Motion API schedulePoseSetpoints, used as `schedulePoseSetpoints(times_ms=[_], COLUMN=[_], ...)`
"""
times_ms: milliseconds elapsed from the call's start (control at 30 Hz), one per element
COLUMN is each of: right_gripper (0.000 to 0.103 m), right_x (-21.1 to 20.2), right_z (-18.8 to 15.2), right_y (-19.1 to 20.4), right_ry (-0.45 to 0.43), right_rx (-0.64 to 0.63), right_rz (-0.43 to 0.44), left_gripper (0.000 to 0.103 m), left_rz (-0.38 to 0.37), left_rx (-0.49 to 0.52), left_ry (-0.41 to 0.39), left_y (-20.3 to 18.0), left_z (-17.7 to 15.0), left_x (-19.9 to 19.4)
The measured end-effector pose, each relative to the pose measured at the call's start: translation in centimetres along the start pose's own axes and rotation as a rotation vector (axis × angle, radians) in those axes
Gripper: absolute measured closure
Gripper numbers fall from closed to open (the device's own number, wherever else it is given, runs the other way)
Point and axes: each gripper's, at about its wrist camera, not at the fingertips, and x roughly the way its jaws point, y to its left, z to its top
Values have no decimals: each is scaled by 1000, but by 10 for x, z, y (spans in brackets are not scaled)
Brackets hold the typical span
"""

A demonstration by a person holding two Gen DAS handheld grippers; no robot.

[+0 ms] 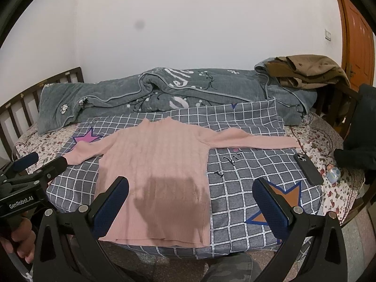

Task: Fold small clothes

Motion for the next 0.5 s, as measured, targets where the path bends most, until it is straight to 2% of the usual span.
schedulePoseSetpoints(times_ms=[500], right_gripper=[0], right_x=[-10], right_z=[0], right_y=[-1], right_ry=[-14], right_rx=[7], right_rz=[4], left_gripper=[0], left_rz=[-11], left_rx=[-14], left_ry=[-6], left_y=[0], left_z=[2], left_x=[-4])
